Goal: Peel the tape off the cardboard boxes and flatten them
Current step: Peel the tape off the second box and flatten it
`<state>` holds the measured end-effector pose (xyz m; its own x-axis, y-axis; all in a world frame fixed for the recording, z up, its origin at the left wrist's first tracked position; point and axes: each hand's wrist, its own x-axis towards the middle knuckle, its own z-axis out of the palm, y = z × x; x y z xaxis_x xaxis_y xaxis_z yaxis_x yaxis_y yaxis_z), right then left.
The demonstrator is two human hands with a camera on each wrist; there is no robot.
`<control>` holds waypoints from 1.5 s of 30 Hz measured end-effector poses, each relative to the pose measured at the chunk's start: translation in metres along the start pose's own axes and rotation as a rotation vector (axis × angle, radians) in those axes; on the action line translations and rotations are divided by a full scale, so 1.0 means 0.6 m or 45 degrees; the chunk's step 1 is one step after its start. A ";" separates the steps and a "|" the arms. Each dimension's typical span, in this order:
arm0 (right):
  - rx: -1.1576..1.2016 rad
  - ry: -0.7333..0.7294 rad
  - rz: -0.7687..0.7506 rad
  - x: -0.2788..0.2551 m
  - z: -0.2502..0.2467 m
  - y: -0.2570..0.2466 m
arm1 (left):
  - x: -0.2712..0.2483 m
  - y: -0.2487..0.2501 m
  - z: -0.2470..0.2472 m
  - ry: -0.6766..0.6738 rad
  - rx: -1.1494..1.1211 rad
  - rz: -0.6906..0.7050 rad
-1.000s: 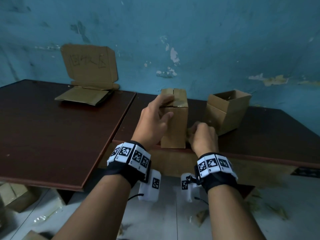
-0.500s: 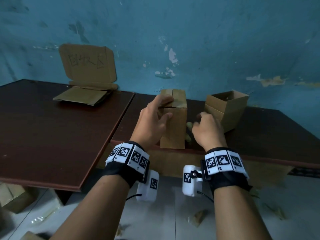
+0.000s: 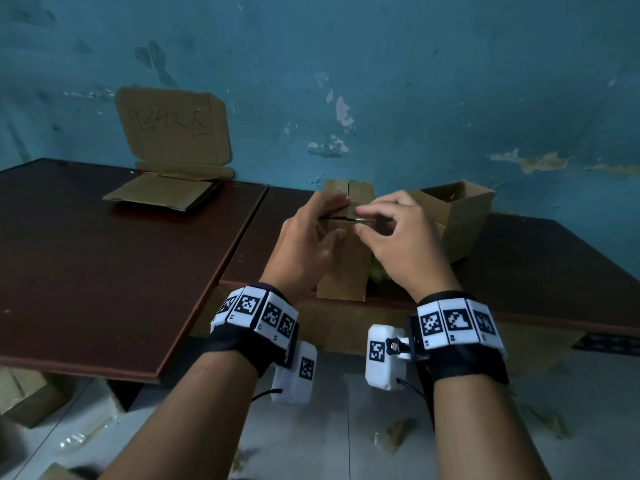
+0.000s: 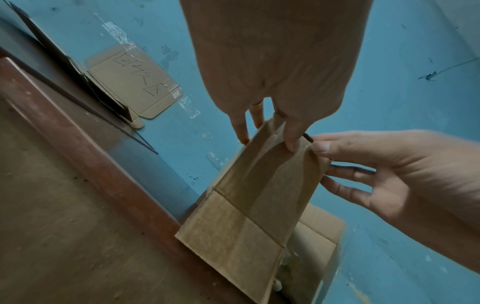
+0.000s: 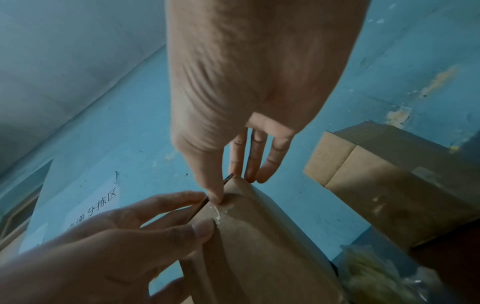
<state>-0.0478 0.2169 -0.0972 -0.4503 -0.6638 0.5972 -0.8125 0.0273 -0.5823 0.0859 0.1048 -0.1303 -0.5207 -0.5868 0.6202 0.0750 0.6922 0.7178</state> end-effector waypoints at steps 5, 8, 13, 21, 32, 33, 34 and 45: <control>-0.008 0.048 -0.042 0.002 -0.001 0.000 | -0.001 -0.002 0.001 -0.016 0.019 0.013; -0.071 0.053 -0.056 0.002 -0.003 -0.004 | -0.001 -0.002 0.002 -0.021 0.021 0.005; -0.093 0.030 -0.056 0.002 -0.008 -0.007 | -0.001 -0.002 0.003 -0.023 0.025 0.006; -0.173 -0.030 -0.111 -0.001 -0.013 -0.015 | -0.001 0.002 0.003 0.003 0.037 -0.016; 0.290 -0.075 -0.008 0.005 -0.009 -0.011 | 0.011 -0.003 -0.010 0.135 -0.253 -0.122; 0.425 -0.096 0.031 0.005 -0.006 -0.013 | 0.012 -0.004 -0.014 0.161 -0.273 -0.148; 0.535 -0.113 0.064 0.006 -0.003 -0.014 | 0.013 -0.006 -0.017 0.184 -0.261 -0.165; 0.766 0.159 0.853 0.001 0.018 0.032 | 0.002 0.003 -0.009 0.126 -0.011 -0.280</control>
<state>-0.0597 0.2090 -0.1139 -0.8242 -0.5626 0.0647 -0.0511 -0.0398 -0.9979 0.0898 0.1031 -0.1266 -0.4392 -0.7616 0.4764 -0.0233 0.5398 0.8415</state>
